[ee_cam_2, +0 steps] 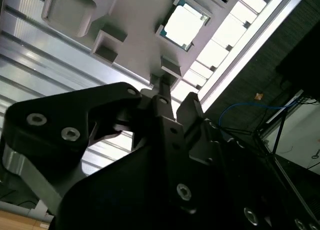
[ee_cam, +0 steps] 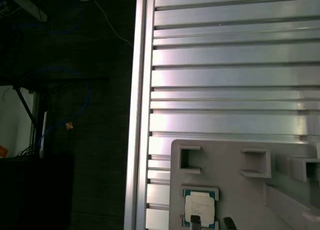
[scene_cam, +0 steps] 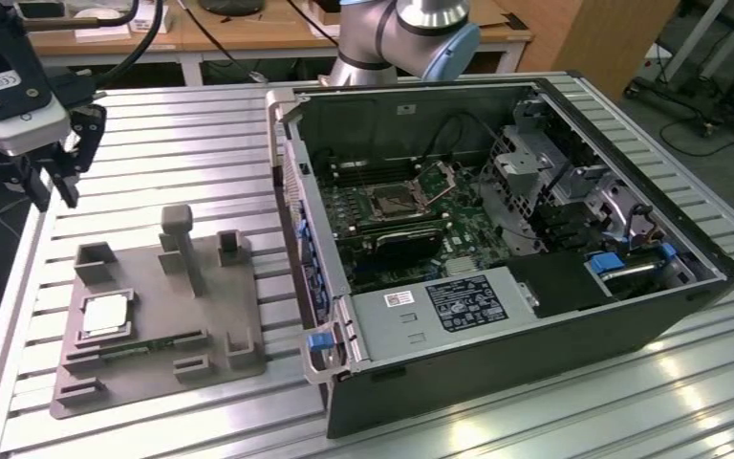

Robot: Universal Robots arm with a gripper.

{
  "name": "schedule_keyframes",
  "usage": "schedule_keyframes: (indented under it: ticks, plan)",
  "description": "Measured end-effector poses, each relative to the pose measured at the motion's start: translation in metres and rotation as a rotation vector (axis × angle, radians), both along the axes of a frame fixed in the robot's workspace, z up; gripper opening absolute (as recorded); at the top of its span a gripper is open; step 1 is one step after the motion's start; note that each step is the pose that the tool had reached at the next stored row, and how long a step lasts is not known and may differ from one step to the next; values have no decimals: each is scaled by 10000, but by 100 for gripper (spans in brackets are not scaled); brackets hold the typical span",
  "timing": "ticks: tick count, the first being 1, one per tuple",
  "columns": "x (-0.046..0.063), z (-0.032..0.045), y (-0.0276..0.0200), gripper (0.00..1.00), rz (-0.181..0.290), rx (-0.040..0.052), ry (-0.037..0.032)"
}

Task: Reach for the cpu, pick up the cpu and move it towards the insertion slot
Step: 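Reach for the cpu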

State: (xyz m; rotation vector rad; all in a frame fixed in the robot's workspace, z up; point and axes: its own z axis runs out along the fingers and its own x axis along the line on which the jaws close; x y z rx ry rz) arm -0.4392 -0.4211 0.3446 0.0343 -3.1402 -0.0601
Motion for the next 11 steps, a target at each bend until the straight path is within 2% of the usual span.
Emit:
schedule_keyframes:
  ticks: [1,4,5,6,11]
  plan:
    - [0,-2,0,29,0,0,1]
    - [-11,-28,-4,47,2,0,-10]
    - [-19,-42,-8,47,2,-1,-13]
    - [-26,-60,-12,53,2,0,-15]
    - [-56,-151,-26,53,28,0,-16]
